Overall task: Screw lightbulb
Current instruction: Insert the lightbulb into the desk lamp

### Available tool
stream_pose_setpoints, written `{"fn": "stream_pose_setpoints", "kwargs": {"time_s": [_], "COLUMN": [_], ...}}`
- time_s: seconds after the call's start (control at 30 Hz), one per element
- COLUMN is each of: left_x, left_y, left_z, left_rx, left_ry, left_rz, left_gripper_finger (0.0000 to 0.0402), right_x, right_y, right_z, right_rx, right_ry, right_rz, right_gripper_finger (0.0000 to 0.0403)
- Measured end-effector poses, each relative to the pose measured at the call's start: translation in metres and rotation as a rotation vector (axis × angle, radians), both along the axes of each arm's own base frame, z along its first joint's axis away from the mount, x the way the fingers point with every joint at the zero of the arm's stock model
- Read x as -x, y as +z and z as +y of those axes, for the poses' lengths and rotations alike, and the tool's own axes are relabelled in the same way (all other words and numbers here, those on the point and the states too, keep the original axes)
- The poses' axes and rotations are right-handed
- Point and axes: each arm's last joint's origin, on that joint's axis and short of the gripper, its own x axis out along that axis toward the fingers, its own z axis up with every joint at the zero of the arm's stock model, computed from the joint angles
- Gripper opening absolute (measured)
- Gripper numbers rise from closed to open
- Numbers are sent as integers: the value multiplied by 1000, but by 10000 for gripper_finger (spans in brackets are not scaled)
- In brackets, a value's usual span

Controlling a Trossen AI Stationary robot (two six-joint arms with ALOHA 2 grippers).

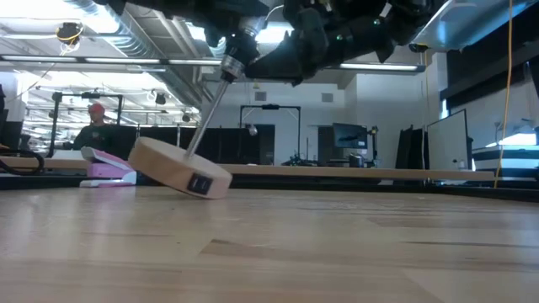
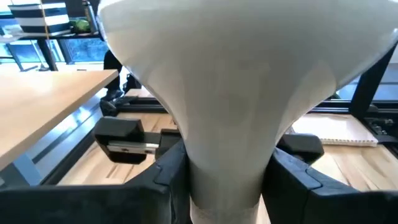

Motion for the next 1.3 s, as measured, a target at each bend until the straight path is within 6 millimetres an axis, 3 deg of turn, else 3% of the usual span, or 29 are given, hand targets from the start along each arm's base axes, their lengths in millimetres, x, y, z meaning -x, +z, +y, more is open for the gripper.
{"fn": "stream_pose_setpoints", "kwargs": {"time_s": [0.17,0.47,0.63,0.73,0.83,0.97,1.1,1.2,1.3], "left_x": [1,3,3,3,3,3,3,3,3], "left_y": [1,6,8,8,9,9,9,10,10], "left_z": [0,0,1,1,2,2,2,2,3], "left_rx": [5,14,9,5,0,-1,-2,-2,-1], "left_ry": [1,5,38,55,78,87,88,88,90], "left_rz": [-7,-29,-60,-62,-64,-65,-66,-69,-73], "left_gripper_finger": [139,138,138,138,138,138,138,138,138], "right_x": [1,25,33,26,19,20,24,13,-3], "right_y": [-1,16,25,21,6,-16,-22,-27,-46], "right_z": [-2,-4,-4,-5,-8,-8,-5,3,12], "right_rx": [-13,101,102,30,-15,-41,-174,-266,-226], "right_ry": [-57,-138,-84,45,68,67,100,150,78], "right_rz": [21,160,163,111,110,228,309,258,200], "right_gripper_finger": [59,210,259,269,270,265,265,264,264]}}
